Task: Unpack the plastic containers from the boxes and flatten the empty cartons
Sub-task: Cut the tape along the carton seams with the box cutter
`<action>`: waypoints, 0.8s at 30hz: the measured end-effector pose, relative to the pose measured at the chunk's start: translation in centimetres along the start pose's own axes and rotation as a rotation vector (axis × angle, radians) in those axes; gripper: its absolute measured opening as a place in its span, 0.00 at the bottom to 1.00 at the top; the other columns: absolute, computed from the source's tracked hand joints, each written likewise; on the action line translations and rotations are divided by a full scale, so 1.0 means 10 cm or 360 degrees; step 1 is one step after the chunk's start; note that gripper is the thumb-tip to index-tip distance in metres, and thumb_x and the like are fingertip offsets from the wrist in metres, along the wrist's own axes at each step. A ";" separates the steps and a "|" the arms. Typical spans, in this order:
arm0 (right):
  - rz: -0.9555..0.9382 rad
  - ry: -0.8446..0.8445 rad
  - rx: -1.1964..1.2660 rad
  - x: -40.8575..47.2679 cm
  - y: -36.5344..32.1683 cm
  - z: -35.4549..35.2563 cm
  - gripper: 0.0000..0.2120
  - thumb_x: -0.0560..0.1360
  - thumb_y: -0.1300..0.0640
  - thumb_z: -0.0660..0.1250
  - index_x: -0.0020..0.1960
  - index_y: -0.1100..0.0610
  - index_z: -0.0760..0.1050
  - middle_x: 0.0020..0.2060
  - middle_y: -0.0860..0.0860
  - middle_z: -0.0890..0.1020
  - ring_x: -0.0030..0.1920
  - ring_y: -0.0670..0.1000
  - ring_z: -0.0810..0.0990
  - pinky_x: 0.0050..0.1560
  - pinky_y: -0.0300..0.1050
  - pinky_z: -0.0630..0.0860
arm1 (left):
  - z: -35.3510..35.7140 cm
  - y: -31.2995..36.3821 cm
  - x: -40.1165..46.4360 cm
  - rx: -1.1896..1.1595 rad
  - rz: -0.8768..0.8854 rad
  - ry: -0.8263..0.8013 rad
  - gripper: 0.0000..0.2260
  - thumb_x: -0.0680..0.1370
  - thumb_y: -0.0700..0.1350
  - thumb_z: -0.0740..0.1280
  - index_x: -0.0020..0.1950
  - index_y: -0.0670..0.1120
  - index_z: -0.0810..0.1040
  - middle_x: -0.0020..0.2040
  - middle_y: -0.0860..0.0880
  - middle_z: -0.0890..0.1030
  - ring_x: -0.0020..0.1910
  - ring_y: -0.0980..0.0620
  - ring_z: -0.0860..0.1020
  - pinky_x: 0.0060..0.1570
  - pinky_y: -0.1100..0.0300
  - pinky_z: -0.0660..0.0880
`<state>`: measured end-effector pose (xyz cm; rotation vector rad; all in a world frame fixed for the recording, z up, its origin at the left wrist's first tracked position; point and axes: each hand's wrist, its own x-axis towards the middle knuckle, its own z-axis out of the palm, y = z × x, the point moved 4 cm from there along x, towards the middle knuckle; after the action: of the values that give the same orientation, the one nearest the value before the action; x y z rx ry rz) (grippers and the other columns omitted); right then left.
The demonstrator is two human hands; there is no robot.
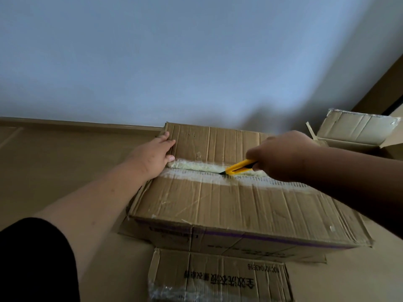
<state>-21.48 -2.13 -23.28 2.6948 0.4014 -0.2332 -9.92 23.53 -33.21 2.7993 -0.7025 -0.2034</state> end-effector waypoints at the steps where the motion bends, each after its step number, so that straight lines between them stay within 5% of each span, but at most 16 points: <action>1: 0.0035 -0.0017 0.0009 -0.05 0.05 -0.01 0.08 0.81 0.42 0.57 0.52 0.44 0.72 0.38 0.45 0.74 0.41 0.51 0.74 0.34 0.42 0.68 | 0.00 0.00 0.00 0.0005 0.0003 0.0004 0.26 0.83 0.50 0.61 0.80 0.49 0.58 0.81 0.52 0.48 0.79 0.52 0.52 0.75 0.52 0.56; 10: 0.0002 0.0041 -0.0035 -0.08 0.06 -0.05 0.13 0.81 0.39 0.55 0.53 0.45 0.73 0.43 0.46 0.78 0.42 0.52 0.77 0.32 0.42 0.66 | 0.02 0.00 -0.01 0.0008 -0.0016 0.0026 0.25 0.83 0.50 0.61 0.79 0.50 0.59 0.81 0.53 0.48 0.79 0.52 0.52 0.74 0.53 0.57; 24: 0.0000 -0.0134 -0.0223 0.04 0.01 -0.26 0.10 0.79 0.39 0.60 0.52 0.44 0.75 0.35 0.44 0.72 0.39 0.51 0.74 0.30 0.40 0.64 | 0.08 -0.02 0.02 -0.0002 0.0006 0.0042 0.25 0.83 0.51 0.61 0.79 0.50 0.59 0.81 0.52 0.48 0.79 0.52 0.53 0.75 0.51 0.59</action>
<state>-20.83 -1.08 -20.96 2.5383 0.3782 -0.3063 -9.77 23.48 -34.02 2.7939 -0.7011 -0.1658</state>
